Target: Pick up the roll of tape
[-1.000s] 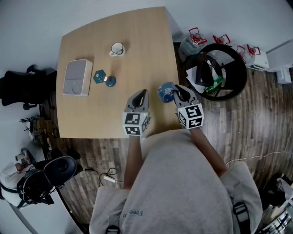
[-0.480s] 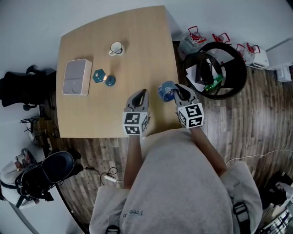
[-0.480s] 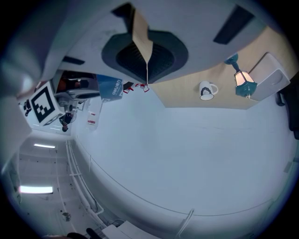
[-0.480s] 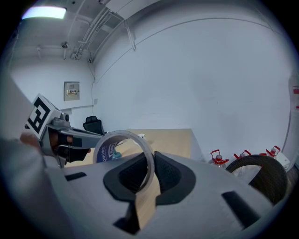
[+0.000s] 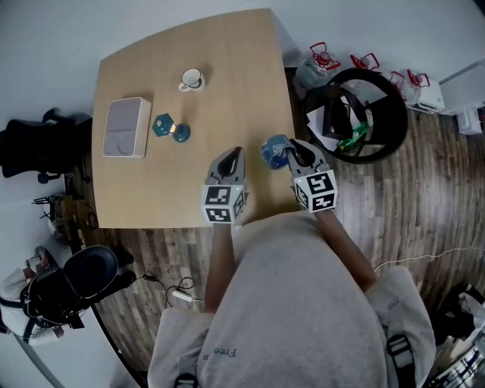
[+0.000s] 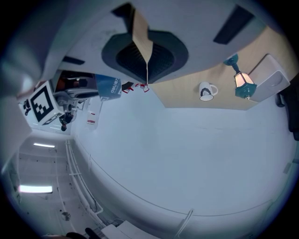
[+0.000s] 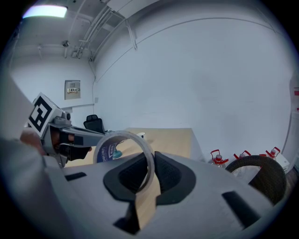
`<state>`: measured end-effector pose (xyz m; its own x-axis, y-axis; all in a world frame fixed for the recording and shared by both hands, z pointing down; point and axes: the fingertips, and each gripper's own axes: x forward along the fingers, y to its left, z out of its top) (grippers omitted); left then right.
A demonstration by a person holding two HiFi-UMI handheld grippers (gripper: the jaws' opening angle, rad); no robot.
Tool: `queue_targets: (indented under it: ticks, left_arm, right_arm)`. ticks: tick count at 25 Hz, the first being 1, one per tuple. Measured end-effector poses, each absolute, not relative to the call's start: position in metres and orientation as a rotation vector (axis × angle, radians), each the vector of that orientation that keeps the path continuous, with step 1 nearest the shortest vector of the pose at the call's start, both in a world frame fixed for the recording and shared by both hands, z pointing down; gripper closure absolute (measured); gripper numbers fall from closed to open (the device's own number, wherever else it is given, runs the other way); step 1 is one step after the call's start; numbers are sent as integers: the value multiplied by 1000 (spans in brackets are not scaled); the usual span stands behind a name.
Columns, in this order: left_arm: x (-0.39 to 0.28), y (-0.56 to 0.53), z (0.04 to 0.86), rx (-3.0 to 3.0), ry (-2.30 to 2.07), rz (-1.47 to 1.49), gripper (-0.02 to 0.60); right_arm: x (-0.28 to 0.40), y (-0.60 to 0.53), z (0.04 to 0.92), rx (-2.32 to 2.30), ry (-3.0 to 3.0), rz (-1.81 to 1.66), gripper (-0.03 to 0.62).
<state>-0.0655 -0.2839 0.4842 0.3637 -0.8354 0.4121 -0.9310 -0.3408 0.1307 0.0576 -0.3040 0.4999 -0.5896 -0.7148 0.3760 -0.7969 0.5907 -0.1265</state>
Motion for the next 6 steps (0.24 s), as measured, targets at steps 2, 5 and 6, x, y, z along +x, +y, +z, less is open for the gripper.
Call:
queue_targets:
  ticks: [2, 5, 6]
  left_arm:
    - [-67, -284, 484, 2287, -1553, 385, 574]
    - [-67, -282, 485, 2289, -1548, 380, 574]
    - [-66, -281, 485, 2291, -1546, 379, 574]
  right_arm:
    - [56, -304, 501, 1236, -2534, 409, 549]
    - [55, -301, 502, 1230, -2530, 408, 549]
    - [55, -300, 503, 1228, -2529, 407, 549]
